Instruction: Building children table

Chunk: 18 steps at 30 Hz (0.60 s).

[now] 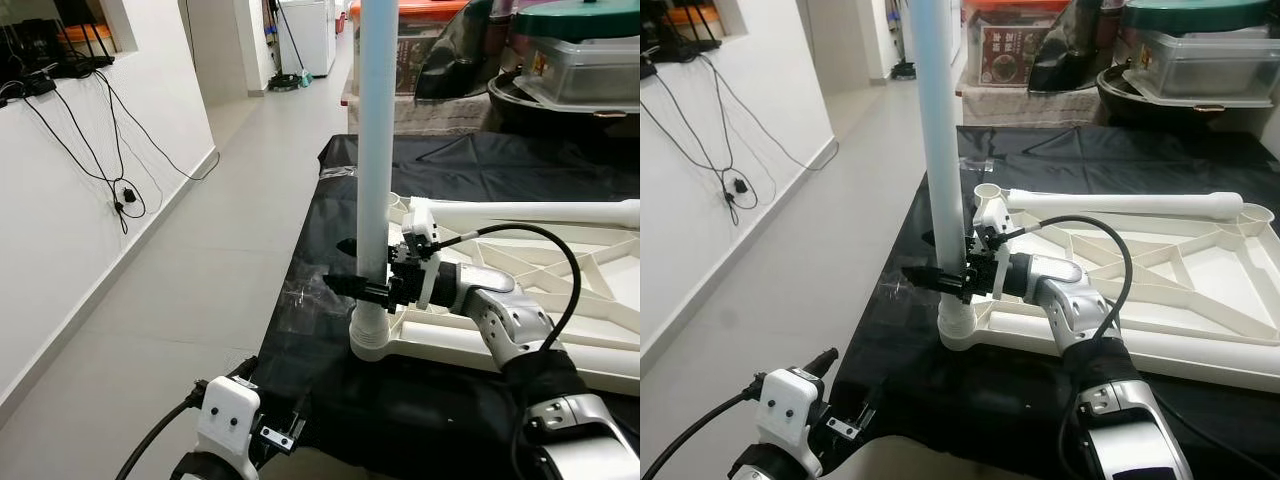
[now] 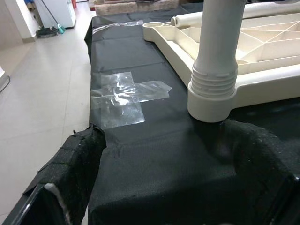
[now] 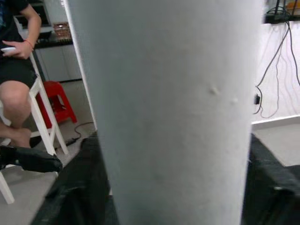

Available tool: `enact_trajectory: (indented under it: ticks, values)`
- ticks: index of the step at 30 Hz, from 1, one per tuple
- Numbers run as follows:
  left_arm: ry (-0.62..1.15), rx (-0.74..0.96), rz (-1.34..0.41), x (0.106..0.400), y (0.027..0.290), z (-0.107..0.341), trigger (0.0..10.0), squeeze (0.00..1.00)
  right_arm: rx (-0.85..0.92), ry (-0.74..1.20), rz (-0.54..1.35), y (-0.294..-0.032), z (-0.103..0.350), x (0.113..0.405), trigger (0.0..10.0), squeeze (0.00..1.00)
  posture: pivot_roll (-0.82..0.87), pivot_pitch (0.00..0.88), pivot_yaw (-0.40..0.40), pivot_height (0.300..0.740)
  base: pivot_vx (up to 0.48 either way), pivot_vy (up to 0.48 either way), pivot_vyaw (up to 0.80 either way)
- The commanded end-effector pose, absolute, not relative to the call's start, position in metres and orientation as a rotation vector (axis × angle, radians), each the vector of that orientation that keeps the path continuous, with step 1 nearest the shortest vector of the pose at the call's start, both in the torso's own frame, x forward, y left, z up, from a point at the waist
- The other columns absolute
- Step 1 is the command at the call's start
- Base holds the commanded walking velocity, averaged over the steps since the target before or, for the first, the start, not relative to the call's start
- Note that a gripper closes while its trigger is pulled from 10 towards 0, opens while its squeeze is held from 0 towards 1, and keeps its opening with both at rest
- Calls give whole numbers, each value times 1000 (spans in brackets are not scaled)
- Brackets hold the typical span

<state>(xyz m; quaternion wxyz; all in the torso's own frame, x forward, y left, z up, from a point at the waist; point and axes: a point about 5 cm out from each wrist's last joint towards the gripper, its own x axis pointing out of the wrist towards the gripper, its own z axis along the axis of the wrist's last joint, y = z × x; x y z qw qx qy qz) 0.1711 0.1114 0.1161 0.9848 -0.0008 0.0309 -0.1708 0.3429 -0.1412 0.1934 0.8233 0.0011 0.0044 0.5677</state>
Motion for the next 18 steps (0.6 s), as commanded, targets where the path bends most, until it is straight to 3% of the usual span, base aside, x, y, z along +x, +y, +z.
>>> enact_trajectory:
  ticks: [1,10,18]
  values:
    - [77,12,-343,169,111,113,10000,0,-14,1,1216,-135,194,344,0,0,21,24,12,740,0,0,0]
    - [76,19,-337,170,112,113,10000,0,-13,-4,1200,-136,189,343,0,0,20,28,11,740,0,0,0]
    - [71,25,-324,172,115,113,10000,0,10,-34,1050,-134,181,341,0,0,20,33,13,740,0,0,0]
